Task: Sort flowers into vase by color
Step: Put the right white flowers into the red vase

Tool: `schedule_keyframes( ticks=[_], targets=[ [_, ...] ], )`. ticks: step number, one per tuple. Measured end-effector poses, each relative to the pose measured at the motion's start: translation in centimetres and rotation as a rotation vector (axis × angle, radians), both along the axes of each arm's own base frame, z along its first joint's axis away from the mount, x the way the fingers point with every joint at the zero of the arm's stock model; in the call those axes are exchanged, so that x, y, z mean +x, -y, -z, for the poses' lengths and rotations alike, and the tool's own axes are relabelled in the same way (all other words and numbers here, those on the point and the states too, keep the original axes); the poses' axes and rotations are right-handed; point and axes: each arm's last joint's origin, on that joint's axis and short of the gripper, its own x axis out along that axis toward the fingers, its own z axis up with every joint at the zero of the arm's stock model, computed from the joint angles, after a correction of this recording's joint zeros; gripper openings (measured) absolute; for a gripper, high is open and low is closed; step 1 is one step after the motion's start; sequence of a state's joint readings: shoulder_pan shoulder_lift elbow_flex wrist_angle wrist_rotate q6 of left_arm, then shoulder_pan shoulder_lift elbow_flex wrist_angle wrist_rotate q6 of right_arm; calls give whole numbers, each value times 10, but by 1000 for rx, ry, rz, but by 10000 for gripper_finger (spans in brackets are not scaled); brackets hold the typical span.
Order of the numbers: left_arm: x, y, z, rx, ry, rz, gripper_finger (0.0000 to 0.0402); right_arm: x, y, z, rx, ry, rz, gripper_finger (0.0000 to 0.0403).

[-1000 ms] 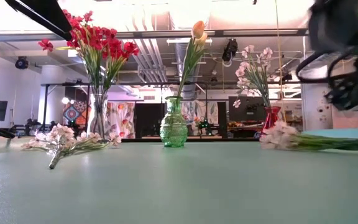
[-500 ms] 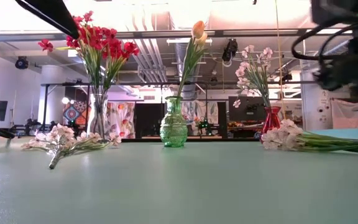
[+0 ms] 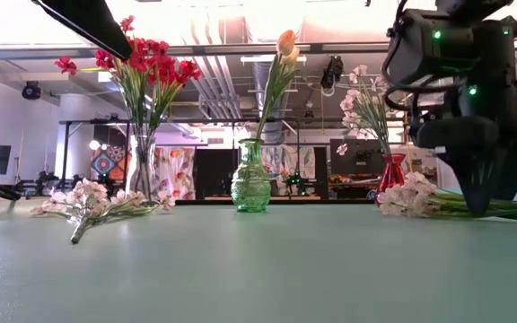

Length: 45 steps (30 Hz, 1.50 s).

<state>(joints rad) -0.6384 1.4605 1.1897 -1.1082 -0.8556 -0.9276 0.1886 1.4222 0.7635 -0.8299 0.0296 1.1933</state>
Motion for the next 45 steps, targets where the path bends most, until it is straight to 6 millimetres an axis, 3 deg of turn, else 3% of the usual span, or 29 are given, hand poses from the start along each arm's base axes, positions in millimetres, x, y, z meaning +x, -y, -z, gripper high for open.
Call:
schedule_keyframes(
  ticks=[5,15,19,25,30,39,45],
  targets=[
    [1,0,1,2,-1,-1,308,1,0,5,-4,-20,17,244],
    [1,0,2,5,-2,-3,308,2,1,6,-37,-8,59,66],
    [1,0,3,7,-6,-3,308,4,0,4,-35,-1,63,21],
    [1,-1,7,15,-16,-5,308,18,-6,-21,-12,106,-1,32],
    [0,-1,8,16,-18,-6,308,35,-8,-54,-58,337,-102,35],
    [1,-1,8,13,-14,-7,308,42,2,-112,-478,829,-172,28],
    [1,-1,8,9,-9,-11,308,32,14,-141,-778,1054,-184,27]
  ],
)
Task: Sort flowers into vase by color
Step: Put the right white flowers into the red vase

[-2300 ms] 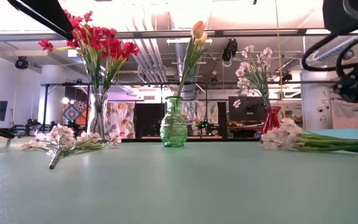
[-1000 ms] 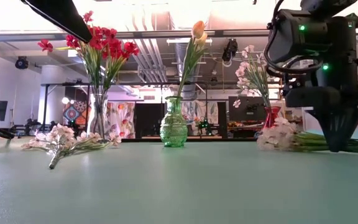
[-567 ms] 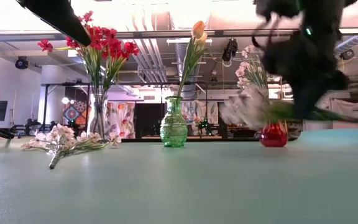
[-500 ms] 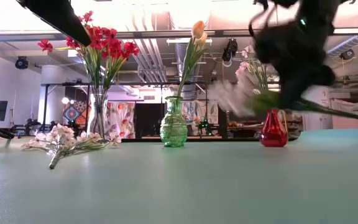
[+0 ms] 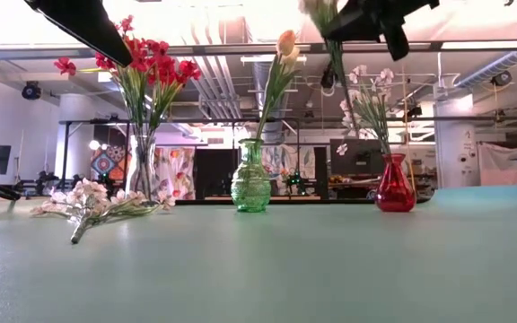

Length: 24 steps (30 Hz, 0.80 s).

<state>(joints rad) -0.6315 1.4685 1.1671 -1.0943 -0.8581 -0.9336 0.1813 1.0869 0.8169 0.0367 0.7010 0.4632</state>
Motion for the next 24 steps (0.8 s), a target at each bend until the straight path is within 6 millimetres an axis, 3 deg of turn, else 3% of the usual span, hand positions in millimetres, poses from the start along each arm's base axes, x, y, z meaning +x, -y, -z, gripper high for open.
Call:
schedule_keyframes(
  ticks=[6,13,18,24],
  targets=[
    [0,0,0,-5,6,-4,308,-24,18,-5,-140,102,131,27],
    [0,0,0,7,15,-8,308,-57,34,4,-208,251,259,27],
    [0,0,0,8,16,-8,308,-79,43,11,-228,239,425,27],
    [0,0,0,2,23,-15,308,-93,45,3,-271,229,488,27]
  ],
)
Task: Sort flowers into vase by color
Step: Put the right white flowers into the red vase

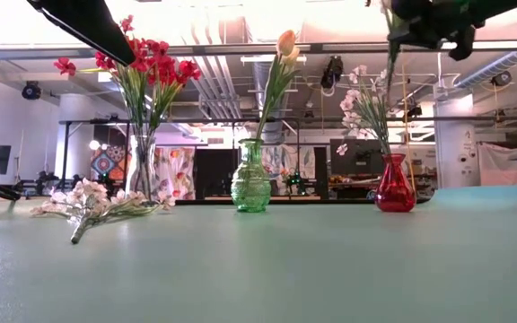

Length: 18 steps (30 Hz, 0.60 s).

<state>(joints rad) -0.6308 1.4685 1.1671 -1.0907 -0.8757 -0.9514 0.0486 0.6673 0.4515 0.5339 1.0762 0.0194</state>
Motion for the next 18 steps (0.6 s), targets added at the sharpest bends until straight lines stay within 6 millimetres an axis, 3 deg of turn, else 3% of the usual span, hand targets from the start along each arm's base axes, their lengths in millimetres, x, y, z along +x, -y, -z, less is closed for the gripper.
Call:
schedule_keyframes(
  ticks=[18],
  targets=[
    [3,-4,0,2,7,-19,308,12,12,24,33,-86,140,27]
  ],
)
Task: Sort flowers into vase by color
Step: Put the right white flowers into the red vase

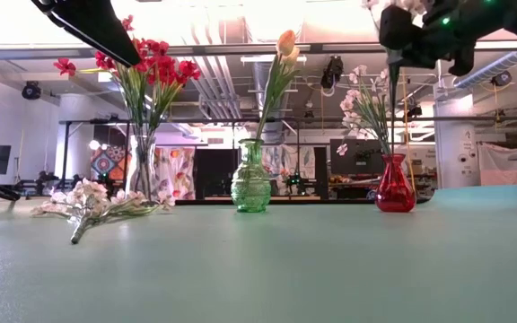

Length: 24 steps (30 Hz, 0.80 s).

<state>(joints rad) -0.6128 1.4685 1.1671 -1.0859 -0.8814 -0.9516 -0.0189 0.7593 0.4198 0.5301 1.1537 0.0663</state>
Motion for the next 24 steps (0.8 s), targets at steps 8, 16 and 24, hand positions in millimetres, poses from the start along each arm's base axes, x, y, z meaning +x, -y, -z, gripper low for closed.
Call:
schedule_keyframes(
  ticks=[8,16,24],
  targets=[
    [0,0,0,-1,1,1,308,8,0,8,6,-41,2,37],
    [0,0,0,0,0,1,308,11,1,14,19,-50,53,40],
    [0,0,0,0,0,1,308,12,1,15,19,-55,53,41]
  ],
)
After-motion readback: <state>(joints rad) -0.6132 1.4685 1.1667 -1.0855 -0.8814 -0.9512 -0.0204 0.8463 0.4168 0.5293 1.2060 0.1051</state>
